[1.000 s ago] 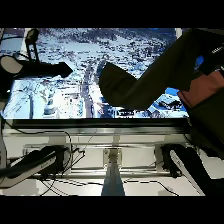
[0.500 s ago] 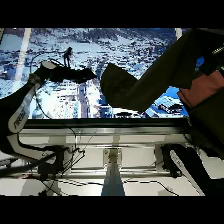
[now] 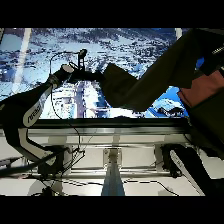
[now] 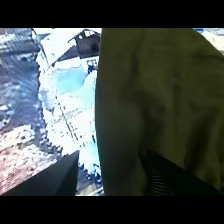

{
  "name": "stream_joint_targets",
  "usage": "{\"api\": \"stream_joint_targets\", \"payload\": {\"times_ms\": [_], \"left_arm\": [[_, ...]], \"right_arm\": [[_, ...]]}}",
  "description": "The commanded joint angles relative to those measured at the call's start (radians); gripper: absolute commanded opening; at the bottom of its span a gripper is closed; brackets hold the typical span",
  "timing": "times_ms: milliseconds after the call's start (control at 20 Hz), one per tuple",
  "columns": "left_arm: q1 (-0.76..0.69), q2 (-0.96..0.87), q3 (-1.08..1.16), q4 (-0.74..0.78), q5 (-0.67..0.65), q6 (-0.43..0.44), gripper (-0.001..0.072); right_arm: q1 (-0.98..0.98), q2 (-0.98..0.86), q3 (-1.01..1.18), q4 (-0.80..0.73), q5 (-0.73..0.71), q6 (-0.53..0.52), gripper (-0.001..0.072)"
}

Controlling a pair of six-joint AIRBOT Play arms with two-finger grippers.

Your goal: Fold the clothes and pants, and hang the long-sleeved shirts on hangers.

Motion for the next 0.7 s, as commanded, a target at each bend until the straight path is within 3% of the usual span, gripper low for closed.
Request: {"api": "stream_joint_targets", "payload": {"times_ms": [0,150,300,350,400,550,650], "left_arm": [[-0.022,-0.016,0.002,0.016,0.051,0.007,0.0422],[-0.06,-0.017,0.002,0.017,0.059,0.008,0.0415],[-0.076,-0.028,0.002,0.017,0.062,0.007,0.0182],[-0.076,-0.034,0.002,0.016,0.062,0.007,0.0061],[-0.076,-0.034,0.002,0.016,0.062,-0.001,0.0012],[-0.052,0.011,0.003,0.02,0.063,0.0,0.0011],[-0.013,0.104,0.003,0.053,0.063,0.0,0.0011]], "right_arm": [[0.0,0.0,0.0,0.0,0.0,0.0,0.0013],[0.0,0.0,0.0,0.0,0.0,0.0,0.0013],[0.0,0.0,0.0,0.0,0.002,0.0,0.0013],[0.0,0.0,0.0,0.0,0.002,0.0,0.0013],[0.0,0.0,0.0,0.0,0.002,0.0,0.0013],[0.0,0.0,0.0,-0.057,-0.005,0.0,0.0013],[0.0,0.0,0.0,-0.175,-0.013,0.002,0.0012]]}}
